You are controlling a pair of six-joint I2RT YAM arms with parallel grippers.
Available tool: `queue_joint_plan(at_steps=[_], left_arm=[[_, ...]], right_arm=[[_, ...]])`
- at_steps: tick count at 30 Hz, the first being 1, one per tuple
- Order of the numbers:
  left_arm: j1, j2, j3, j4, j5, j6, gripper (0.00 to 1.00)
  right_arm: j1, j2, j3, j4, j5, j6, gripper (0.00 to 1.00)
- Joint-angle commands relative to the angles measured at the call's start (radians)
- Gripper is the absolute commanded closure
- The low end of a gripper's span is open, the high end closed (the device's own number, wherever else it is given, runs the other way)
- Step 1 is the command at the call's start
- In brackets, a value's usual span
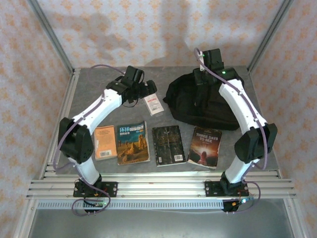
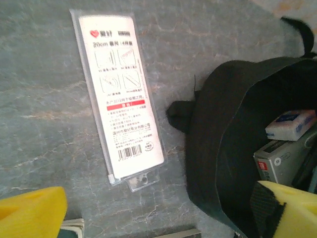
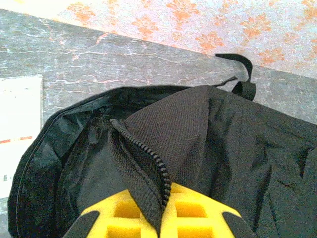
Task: Pack the student bag
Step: Close the student bag at the top-right of the table.
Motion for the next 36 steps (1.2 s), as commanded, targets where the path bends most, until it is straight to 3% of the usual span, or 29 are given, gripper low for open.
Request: queue_joint_plan(at_steps=[1,5,9,14,18,21,29,36], left_arm=[[-0.003,0.098,0.081,0.047,0.155,0.006,0.08],[-0.007,0.229,0.167,0.103,0.302,0.003,0.14],[-0.019,0.326,0.274,0.091,0.335,0.042,0.2],[-0.053,0.445,0.41,0.017,0.339,0.083,0.46],[-0.07,0.465,0.42,0.006,0.314,0.089,0.82],[-0.085,0.429,0.374,0.027,0.286,0.079,1.0],[-0.16,0.299,0.2,0.173,0.272,-0.051,1.0],[-0.215,0.172,0.076,0.268,0.221,-0.146,1.0]], right_arm=[[0.001,-0.066,0.011,0.066,-0.045,-0.019,1.0],[0.002,-0.061,0.016,0.051,-0.058,-0.008,1.0],[0.002,-0.066,0.004,0.05,-0.062,-0.01,1.0],[0.002,-0.07,0.001,0.052,-0.04,-0.017,1.0],[0.002,-0.055,0.009,0.055,0.036,-0.02,1.0],[0.001,-0.012,0.054,0.039,0.14,-0.011,1.0],[0.002,0.147,0.279,-0.034,0.313,0.03,1.0],[0.002,0.194,0.389,-0.05,0.257,0.056,1.0]])
